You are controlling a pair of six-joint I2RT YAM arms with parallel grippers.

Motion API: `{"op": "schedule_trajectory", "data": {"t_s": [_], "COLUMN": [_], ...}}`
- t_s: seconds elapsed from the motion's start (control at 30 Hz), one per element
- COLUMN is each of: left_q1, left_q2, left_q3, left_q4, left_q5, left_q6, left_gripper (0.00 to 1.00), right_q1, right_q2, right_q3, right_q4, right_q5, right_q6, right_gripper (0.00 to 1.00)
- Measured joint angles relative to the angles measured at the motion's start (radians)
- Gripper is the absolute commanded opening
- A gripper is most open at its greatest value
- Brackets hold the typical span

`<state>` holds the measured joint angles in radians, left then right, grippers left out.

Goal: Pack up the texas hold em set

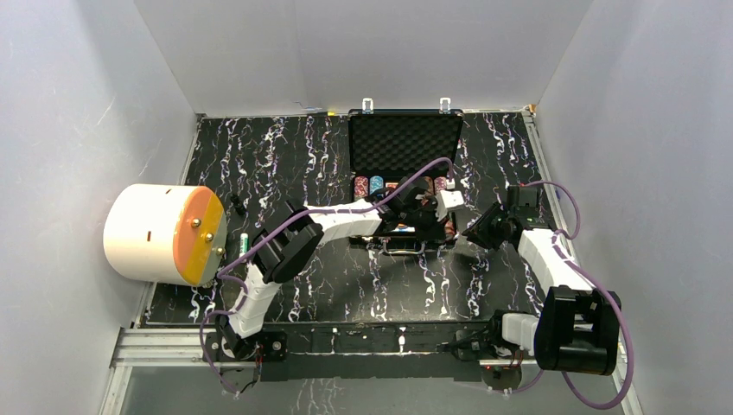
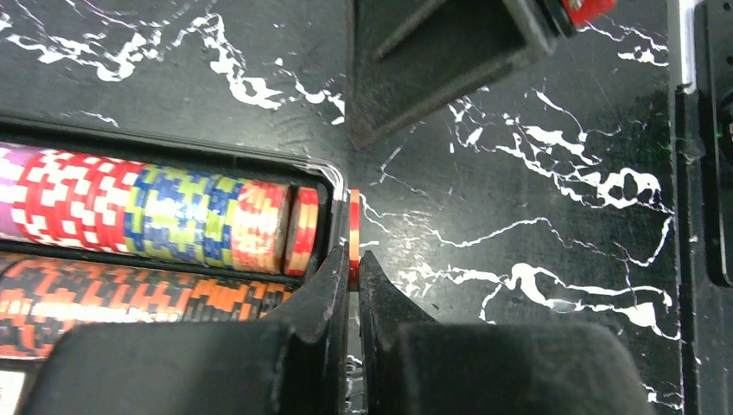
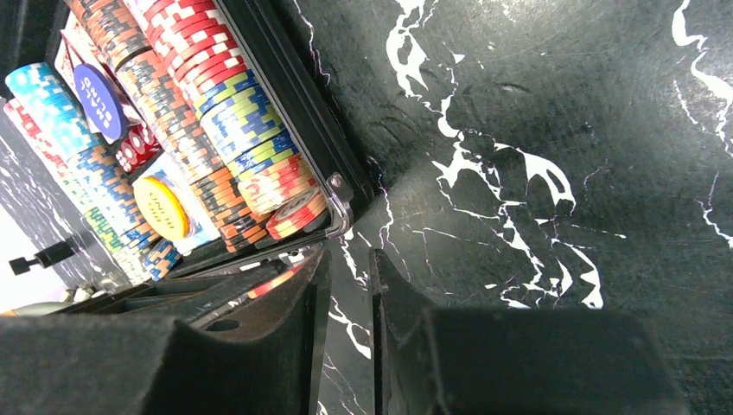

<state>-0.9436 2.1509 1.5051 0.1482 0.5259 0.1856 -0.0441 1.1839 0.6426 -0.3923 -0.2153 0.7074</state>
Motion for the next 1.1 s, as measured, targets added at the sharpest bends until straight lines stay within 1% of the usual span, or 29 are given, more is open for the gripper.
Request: {"op": "schedule_trajectory", "data": {"t_s": [0.27,0.4,0.67,0.87,0.9,0.93,0.97,1.0,1.03,1.1], "left_q1": [0.003,0.004,0.0,-0.003,-0.003,-0.003,-0.003,-0.003,-0.003,-0.002], "left_q2": [0.0,0.006,0.032,0.038,0.038,0.038,0.038,0.038,0.038,0.038], "left_q3": [0.027,0.048,0.091,0.099,0.099,0.099,0.099,0.099,0.099,0.099], "left_q4": [-0.002,-0.029,-0.039,-0.051,-0.052,-0.052,-0.052,-0.052,-0.052,-0.059], "left_q5": [-0.031,-0.048,-0.105,-0.115,-0.114,-0.112,-0.11,-0.109,-0.111,-0.11], "left_q6": [0.026,0.042,0.058,0.085,0.088,0.095,0.101,0.108,0.112,0.118], "left_gripper": [0.0,0.0,0.0,0.0,0.04,0.11,0.15,0.23,0.28,0.34], "right_q1": [0.0,0.0,0.0,0.0,0.0,0.0,0.0,0.0,0.0,0.0], "right_q2": [-0.02,-0.02,-0.021,-0.028,-0.028,-0.028,-0.028,-0.029,-0.029,-0.029], "right_q3": [-0.004,-0.004,-0.004,-0.004,-0.005,-0.005,-0.005,-0.005,-0.005,-0.005], "right_q4": [0.0,0.0,0.0,0.0,0.0,0.0,0.0,0.0,0.0,0.0], "right_q5": [-0.001,-0.002,-0.01,-0.016,-0.017,-0.017,-0.017,-0.018,-0.018,-0.02], "right_q6": [0.0,0.0,0.0,0.0,0.0,-0.001,0.0,0.0,-0.001,-0.001], "right_gripper": [0.31,0.31,0.32,0.32,0.33,0.33,0.33,0.33,0.34,0.34]}}
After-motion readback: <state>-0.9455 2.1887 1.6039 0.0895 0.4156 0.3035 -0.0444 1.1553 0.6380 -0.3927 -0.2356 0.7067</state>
